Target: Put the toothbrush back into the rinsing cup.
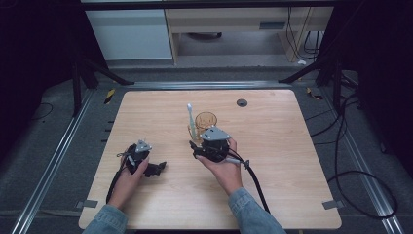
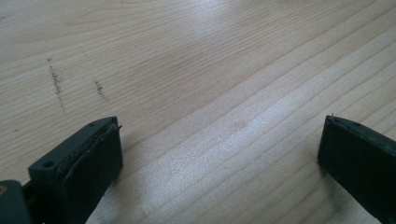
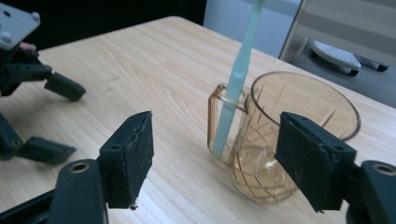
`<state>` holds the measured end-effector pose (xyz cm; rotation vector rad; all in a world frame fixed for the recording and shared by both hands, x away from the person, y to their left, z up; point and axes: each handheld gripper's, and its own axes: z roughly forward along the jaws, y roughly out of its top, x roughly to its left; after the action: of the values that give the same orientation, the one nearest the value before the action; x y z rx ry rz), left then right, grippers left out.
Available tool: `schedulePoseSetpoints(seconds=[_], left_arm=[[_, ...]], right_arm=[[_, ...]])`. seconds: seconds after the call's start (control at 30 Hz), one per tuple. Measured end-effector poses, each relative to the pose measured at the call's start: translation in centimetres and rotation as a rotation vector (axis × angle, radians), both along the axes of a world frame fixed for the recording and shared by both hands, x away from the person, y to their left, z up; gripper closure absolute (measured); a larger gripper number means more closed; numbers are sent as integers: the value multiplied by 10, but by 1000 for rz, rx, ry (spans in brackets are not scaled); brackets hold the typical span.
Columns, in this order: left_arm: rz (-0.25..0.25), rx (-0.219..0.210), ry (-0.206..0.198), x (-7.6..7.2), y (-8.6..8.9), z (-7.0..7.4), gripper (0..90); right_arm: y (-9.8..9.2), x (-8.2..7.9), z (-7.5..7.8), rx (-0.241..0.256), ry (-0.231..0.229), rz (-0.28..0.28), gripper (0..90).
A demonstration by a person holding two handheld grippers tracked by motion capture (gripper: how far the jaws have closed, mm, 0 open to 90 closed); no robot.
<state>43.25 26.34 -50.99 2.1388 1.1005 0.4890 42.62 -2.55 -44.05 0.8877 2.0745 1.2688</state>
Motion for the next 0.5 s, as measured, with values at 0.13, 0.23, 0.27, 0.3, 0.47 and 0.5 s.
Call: schedulePoseSetpoints(seconds=[0.13, 0.23, 0.27, 0.3, 0.47, 0.5], left_arm=[[-1, 1, 0, 0, 0, 0, 0], [0, 1, 0, 0, 0, 0, 0], [0, 0, 0, 0, 0, 0, 0], [0, 0, 0, 0, 0, 0, 0], [0, 1, 0, 0, 0, 0, 0], [-1, 1, 0, 0, 0, 0, 0]], right_arm=[[-8, -1, 1, -15, 18, -3, 241], [-14, -1, 1, -23, 39, -7, 223], [-16, -1, 1, -26, 44, -8, 217], [-18, -1, 2, -31, 49, -10, 212], [-29, 1, 2, -44, 84, -21, 170], [-31, 1, 2, -48, 93, -22, 162]])
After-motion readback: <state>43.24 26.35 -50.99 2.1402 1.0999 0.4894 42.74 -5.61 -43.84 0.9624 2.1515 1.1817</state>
